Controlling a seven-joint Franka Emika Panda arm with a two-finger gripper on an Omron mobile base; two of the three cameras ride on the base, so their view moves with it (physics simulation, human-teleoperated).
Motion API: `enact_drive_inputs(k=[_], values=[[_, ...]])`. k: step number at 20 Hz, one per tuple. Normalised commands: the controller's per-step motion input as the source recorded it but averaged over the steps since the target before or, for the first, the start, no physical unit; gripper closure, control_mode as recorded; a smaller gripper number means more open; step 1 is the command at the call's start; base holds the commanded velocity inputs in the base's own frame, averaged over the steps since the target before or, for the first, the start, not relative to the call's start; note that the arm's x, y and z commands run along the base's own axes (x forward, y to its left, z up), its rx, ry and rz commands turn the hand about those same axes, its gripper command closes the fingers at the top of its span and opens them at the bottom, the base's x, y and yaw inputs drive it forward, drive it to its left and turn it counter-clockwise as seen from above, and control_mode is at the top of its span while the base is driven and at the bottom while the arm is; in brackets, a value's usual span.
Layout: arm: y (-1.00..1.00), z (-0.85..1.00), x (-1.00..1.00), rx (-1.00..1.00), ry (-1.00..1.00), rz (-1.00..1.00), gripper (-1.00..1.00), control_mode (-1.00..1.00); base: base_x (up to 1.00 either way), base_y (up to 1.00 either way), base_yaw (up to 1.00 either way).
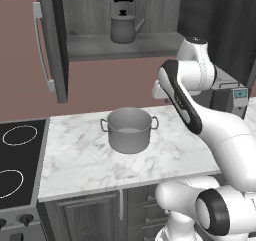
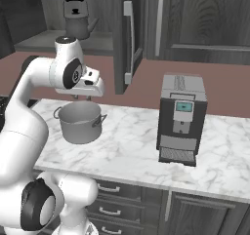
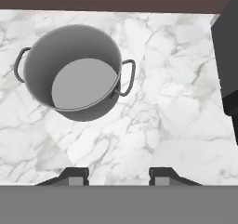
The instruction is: Pick the kettle from the cabinet and place it on a stove burner. Then pick the pot from the counter and place it on another stove burner. Finally, turn both burners on.
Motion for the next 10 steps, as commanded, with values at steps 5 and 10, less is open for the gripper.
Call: enact_drive_inputs(k=[5,10], values=[[0.0,0.0,-0.04,0.01,0.0,0.0,-1.0,-1.0,0.0,0.0,0.0],[0.03,0.12,-0.23,-0.01,-0.18,0.0,-1.0,-1.0,0.0,0.0,0.0]])
